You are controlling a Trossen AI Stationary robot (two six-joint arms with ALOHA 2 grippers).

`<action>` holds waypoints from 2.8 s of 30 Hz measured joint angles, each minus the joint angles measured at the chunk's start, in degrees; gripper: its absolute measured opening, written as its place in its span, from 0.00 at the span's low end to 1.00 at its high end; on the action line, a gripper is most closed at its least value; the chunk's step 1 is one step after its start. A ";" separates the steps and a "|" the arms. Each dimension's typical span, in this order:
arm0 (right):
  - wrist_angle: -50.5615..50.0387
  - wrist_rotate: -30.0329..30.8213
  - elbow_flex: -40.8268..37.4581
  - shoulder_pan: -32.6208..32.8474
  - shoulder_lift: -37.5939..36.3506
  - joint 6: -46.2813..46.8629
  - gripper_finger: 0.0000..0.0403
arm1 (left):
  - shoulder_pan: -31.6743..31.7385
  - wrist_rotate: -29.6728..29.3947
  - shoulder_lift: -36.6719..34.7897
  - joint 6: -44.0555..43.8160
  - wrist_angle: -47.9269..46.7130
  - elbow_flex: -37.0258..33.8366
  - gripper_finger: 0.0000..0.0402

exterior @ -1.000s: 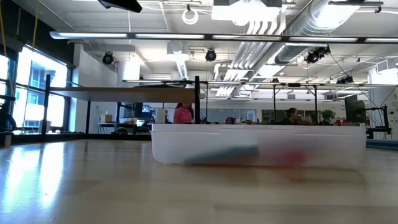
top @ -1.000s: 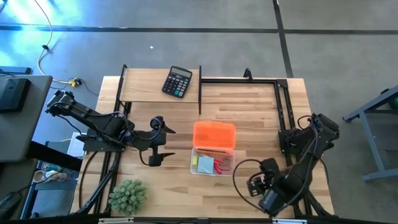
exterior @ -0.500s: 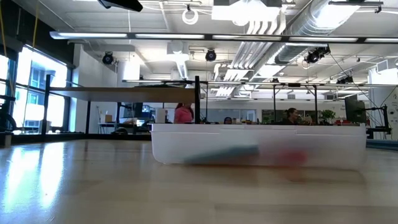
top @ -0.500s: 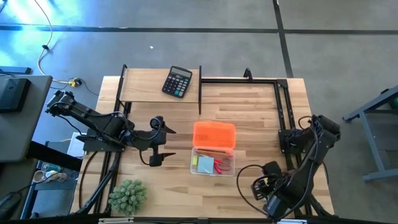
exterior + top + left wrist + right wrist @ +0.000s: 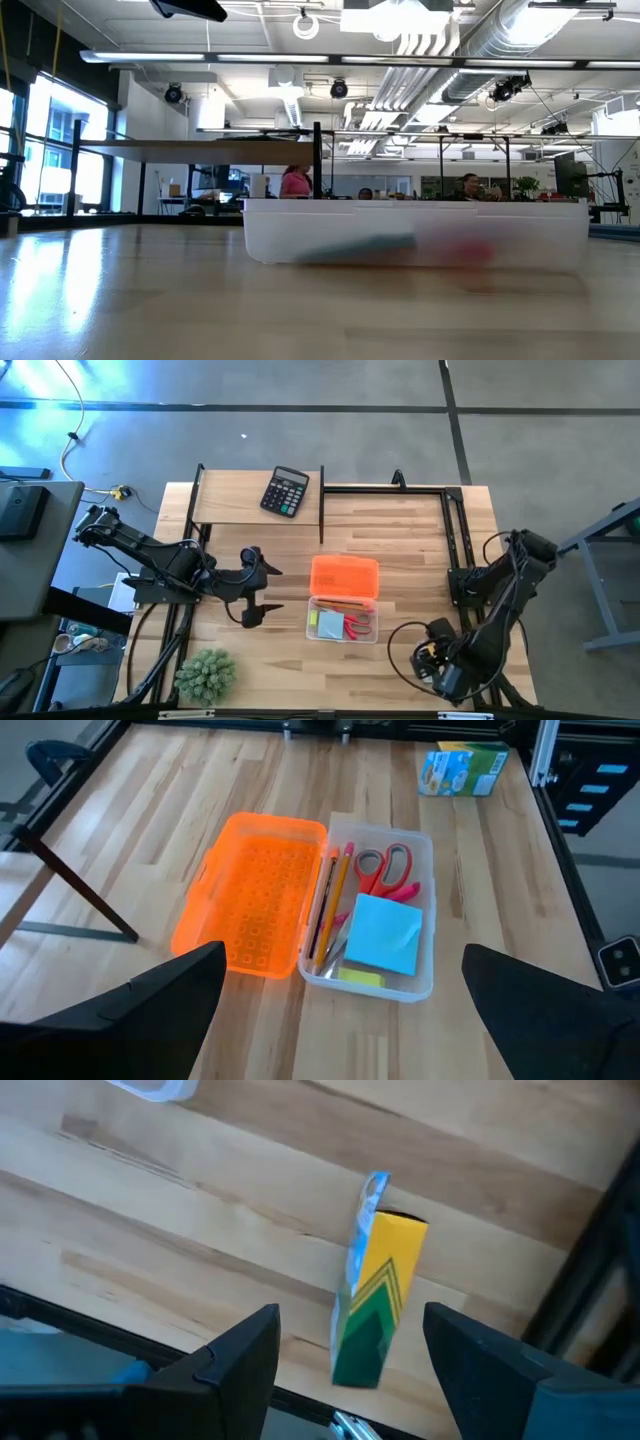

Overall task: Pack school essentials
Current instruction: Put the crayons box into the supply box

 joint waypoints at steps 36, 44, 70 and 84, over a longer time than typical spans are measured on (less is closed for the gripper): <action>24.14 -7.14 -19.34 0.42 0.04 -0.44 0.49 | 0.02 -4.77 0.00 -10.64 -0.02 0.00 0.99; 25.64 -7.12 -19.34 0.44 0.04 -1.95 0.36 | 0.02 -4.77 0.00 -11.96 -0.02 0.00 0.99; 33.08 5.10 -15.02 -5.95 0.04 -17.59 0.29 | 0.02 -0.99 0.00 -16.17 -0.07 0.00 0.99; 40.74 6.99 -15.02 -6.94 0.06 -24.09 0.26 | 0.01 -0.99 0.00 -16.35 -0.06 0.00 0.99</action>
